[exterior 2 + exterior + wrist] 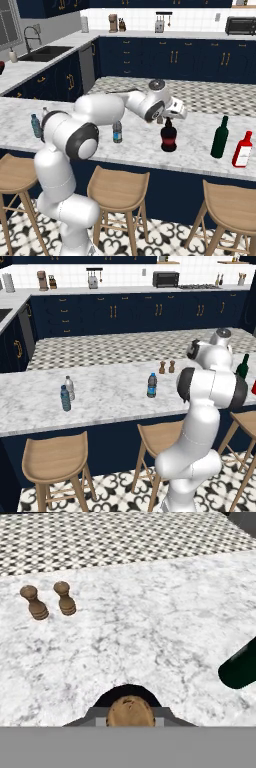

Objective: Move the plastic bottles in the middle to the plastics group, and the glass bottles in the middle to the glass group.

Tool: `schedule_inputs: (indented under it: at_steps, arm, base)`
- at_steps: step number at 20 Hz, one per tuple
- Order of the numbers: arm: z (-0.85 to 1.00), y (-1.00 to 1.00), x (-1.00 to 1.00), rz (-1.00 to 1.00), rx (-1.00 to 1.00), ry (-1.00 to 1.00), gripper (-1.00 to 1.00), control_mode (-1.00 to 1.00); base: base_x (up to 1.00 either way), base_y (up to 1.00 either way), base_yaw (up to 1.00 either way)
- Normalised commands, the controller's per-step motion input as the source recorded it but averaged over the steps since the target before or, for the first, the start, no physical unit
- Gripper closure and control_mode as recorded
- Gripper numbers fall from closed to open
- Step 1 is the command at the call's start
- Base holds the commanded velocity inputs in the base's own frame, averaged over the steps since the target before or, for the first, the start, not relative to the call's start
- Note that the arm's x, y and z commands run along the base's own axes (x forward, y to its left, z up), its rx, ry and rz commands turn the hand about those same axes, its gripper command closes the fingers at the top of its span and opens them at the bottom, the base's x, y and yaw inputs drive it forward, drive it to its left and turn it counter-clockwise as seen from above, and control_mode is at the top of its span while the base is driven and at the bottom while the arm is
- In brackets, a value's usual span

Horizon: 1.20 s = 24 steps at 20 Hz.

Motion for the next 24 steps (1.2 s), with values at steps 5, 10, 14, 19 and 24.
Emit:
schedule_inputs:
  at_steps: [5, 10, 14, 19, 24]
  arm:
    - [0.12, -0.69, 0.0, 0.0, -0.08, 0.0, 1.0, -1.0]
    - [0.01, -0.58, 0.01, 0.0, 0.0, -0.01, 1.0, -1.0]
    - [-0.02, -0.57, 0.0, 0.0, 0.0, 0.0, 1.0, -1.0]
    - [-0.05, -0.52, 0.0, 0.0, 0.0, 0.0, 1.0, -1.0]
    - [-0.15, -0.48, 0.1, 0.0, 0.0, 0.0, 1.0, -1.0]
  base:
    - [0.0, 0.0, 0.0]
    - [0.0, 0.0, 0.0]
    - [0.0, 0.0, 0.0]
    - [0.0, 0.0, 0.0]
    - [0.0, 0.0, 0.0]
